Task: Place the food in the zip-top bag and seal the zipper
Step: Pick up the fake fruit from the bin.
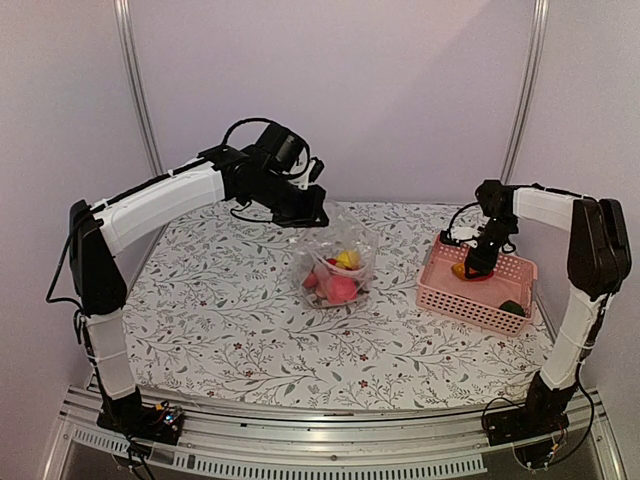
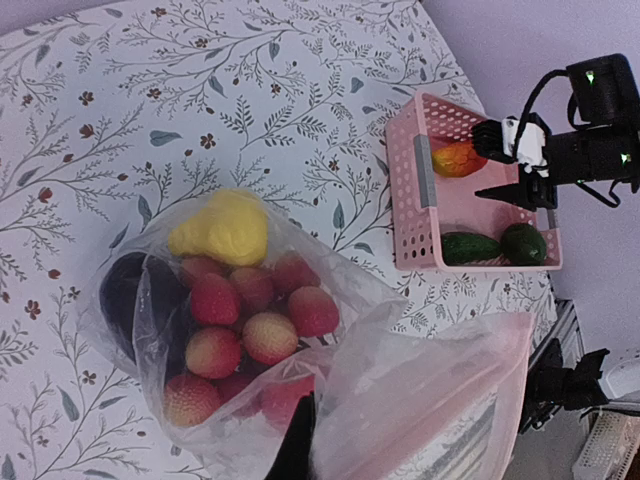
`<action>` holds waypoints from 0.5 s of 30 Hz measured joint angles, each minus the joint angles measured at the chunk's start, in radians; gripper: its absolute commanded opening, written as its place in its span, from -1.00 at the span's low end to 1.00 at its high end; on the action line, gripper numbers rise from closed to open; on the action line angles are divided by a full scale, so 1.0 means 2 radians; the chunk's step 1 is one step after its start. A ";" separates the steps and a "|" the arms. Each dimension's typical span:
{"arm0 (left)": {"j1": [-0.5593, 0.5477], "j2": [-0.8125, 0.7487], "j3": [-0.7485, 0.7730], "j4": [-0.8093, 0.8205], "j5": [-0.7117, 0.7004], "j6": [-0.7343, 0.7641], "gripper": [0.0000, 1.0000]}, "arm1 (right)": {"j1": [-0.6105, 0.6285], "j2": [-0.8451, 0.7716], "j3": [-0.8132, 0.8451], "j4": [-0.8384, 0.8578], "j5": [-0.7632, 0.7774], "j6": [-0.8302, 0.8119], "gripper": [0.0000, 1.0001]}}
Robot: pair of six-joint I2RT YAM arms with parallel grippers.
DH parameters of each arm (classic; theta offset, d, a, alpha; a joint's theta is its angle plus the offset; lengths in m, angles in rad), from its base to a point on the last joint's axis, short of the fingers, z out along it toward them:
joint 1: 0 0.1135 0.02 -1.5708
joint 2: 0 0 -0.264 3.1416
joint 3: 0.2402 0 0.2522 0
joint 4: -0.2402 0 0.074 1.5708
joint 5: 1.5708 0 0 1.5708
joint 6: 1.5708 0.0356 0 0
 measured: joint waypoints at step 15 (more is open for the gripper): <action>0.000 0.000 -0.003 0.000 0.001 0.000 -1.00 | 0.007 0.064 0.000 0.075 0.087 0.010 0.17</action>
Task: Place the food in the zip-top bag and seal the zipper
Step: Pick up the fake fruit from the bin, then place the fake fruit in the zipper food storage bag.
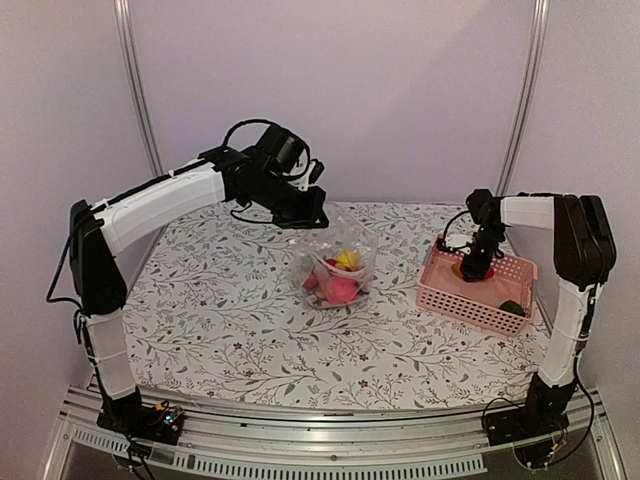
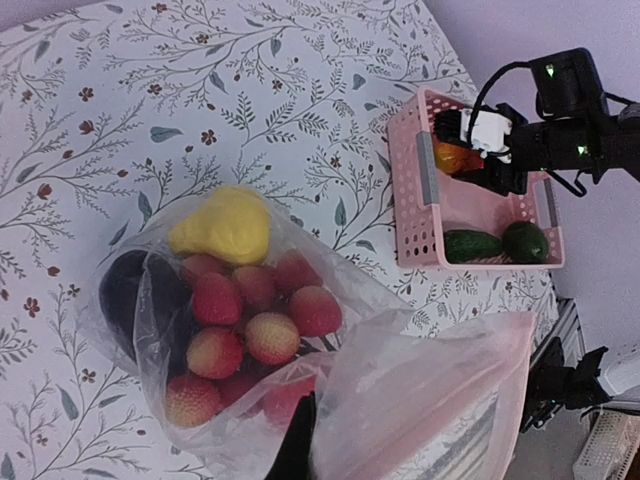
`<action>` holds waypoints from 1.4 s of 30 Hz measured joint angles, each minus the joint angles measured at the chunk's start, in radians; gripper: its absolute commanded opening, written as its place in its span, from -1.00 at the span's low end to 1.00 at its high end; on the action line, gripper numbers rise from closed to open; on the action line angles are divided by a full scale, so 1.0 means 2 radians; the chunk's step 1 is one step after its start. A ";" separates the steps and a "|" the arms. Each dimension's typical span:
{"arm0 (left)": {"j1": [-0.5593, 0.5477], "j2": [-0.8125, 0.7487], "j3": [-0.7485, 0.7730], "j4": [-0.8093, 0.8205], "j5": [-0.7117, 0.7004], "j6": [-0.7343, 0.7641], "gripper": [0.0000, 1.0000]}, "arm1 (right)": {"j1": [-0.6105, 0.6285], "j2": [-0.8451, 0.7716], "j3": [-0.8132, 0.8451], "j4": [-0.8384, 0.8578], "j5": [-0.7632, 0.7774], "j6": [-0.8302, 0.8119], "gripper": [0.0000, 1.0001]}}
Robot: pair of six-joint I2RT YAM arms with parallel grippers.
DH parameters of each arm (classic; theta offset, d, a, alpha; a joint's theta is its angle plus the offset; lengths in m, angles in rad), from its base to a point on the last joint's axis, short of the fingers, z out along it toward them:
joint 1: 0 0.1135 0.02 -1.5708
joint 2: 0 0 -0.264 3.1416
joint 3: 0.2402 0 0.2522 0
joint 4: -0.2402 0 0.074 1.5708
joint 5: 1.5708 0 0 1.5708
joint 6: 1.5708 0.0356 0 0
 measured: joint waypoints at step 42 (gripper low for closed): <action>0.000 0.000 -0.003 0.006 0.009 0.000 -1.00 | 0.240 -0.126 0.153 0.040 -0.516 0.233 0.55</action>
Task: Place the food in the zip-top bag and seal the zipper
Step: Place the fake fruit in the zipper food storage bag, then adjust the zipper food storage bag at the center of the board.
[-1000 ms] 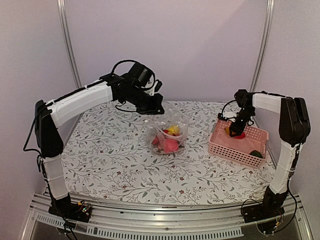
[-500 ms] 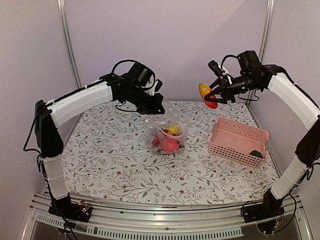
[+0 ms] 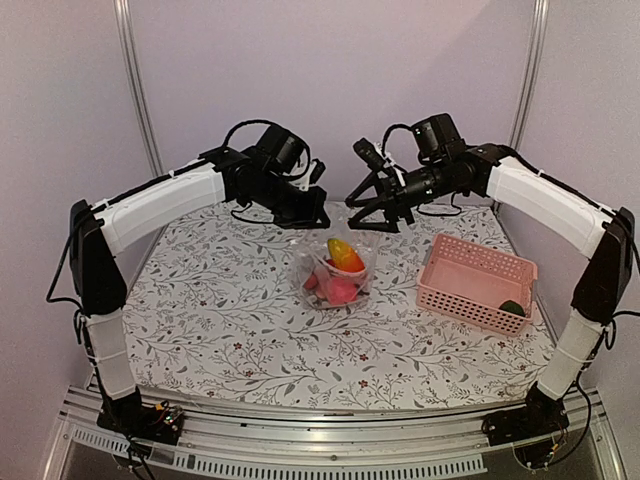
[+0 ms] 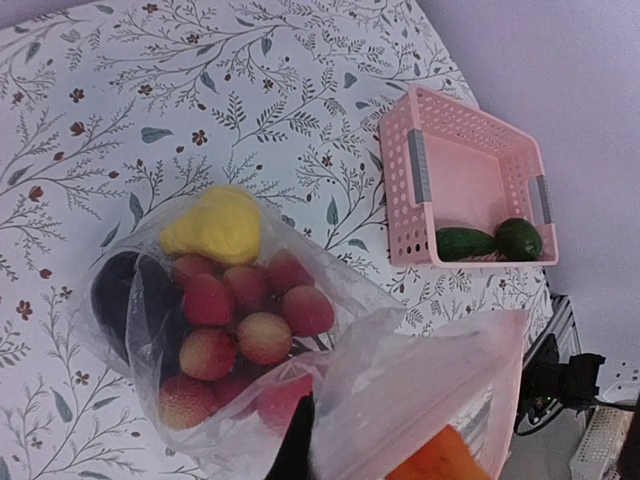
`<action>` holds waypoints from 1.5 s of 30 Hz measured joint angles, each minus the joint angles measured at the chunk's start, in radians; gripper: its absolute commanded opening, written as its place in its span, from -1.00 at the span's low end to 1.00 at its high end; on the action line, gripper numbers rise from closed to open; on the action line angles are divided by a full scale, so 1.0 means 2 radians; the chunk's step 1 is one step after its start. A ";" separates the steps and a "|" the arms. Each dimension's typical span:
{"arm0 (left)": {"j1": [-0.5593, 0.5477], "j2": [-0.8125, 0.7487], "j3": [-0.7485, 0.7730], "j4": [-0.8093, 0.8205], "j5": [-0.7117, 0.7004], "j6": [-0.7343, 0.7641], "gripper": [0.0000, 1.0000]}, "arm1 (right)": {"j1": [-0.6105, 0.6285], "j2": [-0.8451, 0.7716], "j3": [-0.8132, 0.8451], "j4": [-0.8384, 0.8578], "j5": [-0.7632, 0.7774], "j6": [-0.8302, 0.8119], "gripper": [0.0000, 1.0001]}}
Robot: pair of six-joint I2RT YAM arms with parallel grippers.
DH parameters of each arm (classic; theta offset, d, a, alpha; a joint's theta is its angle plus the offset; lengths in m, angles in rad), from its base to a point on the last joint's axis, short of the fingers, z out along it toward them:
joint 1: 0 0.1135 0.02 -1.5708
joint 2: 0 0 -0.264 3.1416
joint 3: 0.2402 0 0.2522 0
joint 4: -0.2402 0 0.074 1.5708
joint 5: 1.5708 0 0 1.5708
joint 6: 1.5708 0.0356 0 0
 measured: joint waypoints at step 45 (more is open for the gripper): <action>0.006 -0.001 -0.015 -0.001 0.011 0.031 -0.89 | 0.143 0.003 -0.053 -0.115 0.349 -0.142 -0.98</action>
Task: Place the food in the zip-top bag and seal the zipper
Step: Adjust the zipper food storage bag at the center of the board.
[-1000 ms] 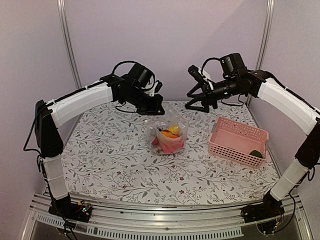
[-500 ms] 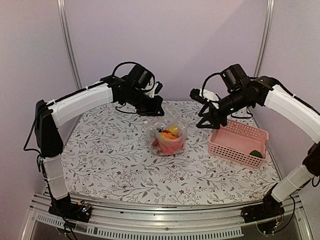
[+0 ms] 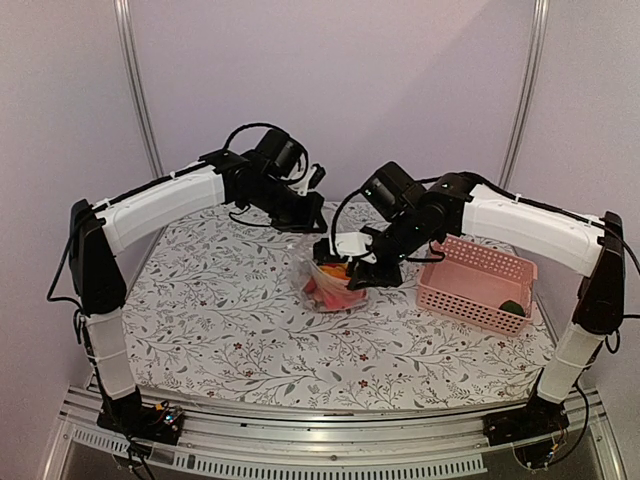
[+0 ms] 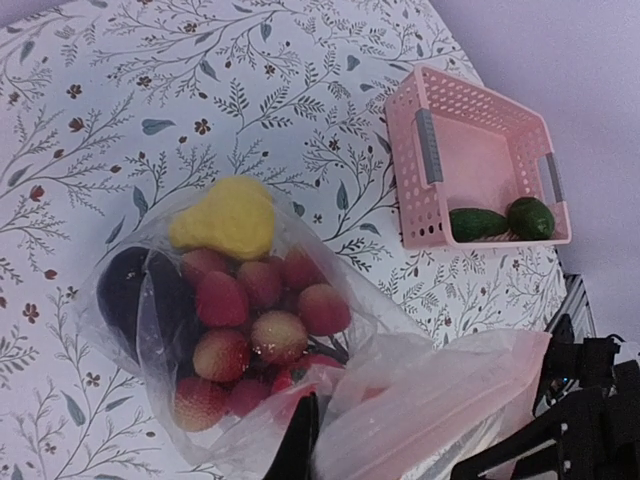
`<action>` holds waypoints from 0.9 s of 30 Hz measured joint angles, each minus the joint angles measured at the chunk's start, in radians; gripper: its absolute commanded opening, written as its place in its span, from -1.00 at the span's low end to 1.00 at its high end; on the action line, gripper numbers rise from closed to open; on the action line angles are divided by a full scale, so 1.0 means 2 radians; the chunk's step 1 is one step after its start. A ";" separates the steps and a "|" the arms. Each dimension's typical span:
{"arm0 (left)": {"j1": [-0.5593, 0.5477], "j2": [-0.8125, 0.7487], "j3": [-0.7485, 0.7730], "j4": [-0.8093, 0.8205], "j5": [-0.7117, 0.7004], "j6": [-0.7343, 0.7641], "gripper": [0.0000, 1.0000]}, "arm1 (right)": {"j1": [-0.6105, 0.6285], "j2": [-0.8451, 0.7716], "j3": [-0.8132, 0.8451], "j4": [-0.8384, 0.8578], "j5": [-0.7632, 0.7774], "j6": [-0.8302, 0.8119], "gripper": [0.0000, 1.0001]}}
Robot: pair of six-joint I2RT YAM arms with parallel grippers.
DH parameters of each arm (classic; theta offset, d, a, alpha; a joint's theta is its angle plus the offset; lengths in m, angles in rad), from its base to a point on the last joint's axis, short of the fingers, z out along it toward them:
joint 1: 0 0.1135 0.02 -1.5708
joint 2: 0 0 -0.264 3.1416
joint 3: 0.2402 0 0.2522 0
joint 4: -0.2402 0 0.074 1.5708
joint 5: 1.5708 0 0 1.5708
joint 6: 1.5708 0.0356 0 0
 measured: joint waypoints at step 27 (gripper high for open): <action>0.006 -0.057 0.037 -0.108 -0.032 0.066 -1.00 | 0.002 -0.016 0.068 -0.032 0.019 -0.018 -0.40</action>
